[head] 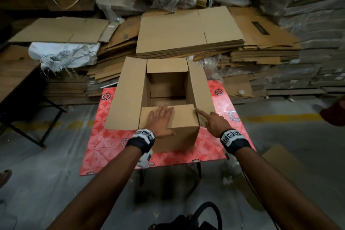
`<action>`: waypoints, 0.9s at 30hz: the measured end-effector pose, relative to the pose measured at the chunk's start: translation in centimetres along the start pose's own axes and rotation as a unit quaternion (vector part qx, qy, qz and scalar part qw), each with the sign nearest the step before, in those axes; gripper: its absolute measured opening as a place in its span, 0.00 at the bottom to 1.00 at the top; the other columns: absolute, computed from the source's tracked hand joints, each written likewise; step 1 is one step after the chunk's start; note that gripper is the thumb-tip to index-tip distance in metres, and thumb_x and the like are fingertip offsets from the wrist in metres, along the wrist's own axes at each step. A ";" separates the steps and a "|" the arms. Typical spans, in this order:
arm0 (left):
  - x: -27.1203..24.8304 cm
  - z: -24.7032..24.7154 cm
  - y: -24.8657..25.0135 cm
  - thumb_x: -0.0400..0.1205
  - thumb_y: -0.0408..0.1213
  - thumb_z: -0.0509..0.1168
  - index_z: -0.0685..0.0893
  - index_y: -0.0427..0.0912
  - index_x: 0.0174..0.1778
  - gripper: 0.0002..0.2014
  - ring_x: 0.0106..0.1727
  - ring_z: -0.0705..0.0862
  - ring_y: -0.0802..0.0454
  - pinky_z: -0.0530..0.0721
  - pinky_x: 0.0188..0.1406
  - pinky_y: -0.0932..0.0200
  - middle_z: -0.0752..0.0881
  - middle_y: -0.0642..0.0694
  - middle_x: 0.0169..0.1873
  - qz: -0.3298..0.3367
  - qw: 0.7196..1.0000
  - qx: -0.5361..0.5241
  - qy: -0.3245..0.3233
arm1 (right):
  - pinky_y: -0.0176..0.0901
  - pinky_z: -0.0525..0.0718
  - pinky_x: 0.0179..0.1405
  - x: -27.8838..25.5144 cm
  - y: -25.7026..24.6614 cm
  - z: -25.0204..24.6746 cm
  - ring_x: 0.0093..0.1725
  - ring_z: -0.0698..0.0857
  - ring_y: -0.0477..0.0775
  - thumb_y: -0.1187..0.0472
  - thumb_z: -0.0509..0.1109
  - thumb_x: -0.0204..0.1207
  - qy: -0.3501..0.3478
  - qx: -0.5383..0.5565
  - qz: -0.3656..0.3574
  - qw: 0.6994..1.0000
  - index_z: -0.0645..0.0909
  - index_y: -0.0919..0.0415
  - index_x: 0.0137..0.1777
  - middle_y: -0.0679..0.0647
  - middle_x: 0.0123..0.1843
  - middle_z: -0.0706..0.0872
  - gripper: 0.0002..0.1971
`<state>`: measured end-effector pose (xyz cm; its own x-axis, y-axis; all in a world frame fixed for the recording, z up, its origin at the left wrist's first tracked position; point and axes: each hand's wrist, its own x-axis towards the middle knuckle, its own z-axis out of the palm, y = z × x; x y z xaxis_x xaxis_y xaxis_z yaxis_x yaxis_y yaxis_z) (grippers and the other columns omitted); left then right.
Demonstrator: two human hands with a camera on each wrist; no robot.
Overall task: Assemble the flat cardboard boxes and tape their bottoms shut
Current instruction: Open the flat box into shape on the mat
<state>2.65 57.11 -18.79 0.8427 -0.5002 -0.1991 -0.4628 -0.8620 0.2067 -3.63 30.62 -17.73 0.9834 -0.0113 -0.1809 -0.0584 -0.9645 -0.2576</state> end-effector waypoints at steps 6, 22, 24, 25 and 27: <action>3.8 -3.3 1.2 0.56 0.47 0.84 0.33 0.51 0.89 0.77 0.91 0.41 0.40 0.35 0.81 0.22 0.49 0.39 0.90 0.003 0.991 0.085 -0.104 | 0.67 0.83 0.61 0.5 -0.7 -1.2 0.71 0.76 0.66 0.59 0.65 0.84 0.035 -0.134 -0.055 0.989 0.69 0.38 0.81 0.58 0.72 0.73 0.28; 0.1 -9.2 -7.4 0.80 0.35 0.68 0.43 0.54 0.91 0.50 0.88 0.53 0.33 0.43 0.88 0.34 0.50 0.38 0.89 0.096 0.925 0.368 0.023 | 0.61 0.85 0.61 2.7 -9.6 3.1 0.64 0.81 0.67 0.29 0.84 0.55 0.060 0.087 -0.086 0.991 0.61 0.48 0.78 0.54 0.70 0.68 0.55; -1.0 -9.4 -9.2 0.74 0.39 0.77 0.49 0.50 0.91 0.54 0.88 0.56 0.30 0.46 0.87 0.35 0.55 0.36 0.89 0.087 0.937 0.329 0.081 | 0.56 0.85 0.57 3.5 -9.4 3.2 0.61 0.83 0.65 0.34 0.85 0.60 0.070 0.080 -0.094 0.990 0.65 0.49 0.76 0.52 0.70 0.70 0.49; -1.8 -9.4 -10.0 0.70 0.41 0.81 0.57 0.47 0.90 0.55 0.85 0.62 0.30 0.53 0.86 0.34 0.63 0.36 0.86 0.090 0.942 0.305 0.106 | 0.55 0.84 0.56 3.8 -9.3 3.4 0.62 0.83 0.64 0.35 0.84 0.61 0.070 0.068 -0.091 0.991 0.68 0.49 0.75 0.52 0.72 0.71 0.46; -3.6 -8.5 -11.7 0.68 0.39 0.82 0.72 0.40 0.80 0.43 0.77 0.74 0.32 0.67 0.82 0.34 0.78 0.35 0.76 0.125 0.948 0.231 0.180 | 0.54 0.85 0.57 4.2 -9.5 4.0 0.66 0.81 0.61 0.35 0.82 0.64 0.070 0.042 -0.078 0.994 0.73 0.49 0.74 0.51 0.74 0.72 0.41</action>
<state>7.41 69.70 -12.31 0.6916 -0.7050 0.1573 -0.6614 -0.7056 -0.2545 0.32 40.81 -19.85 0.9954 0.0954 -0.0006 0.0891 -0.9319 -0.3515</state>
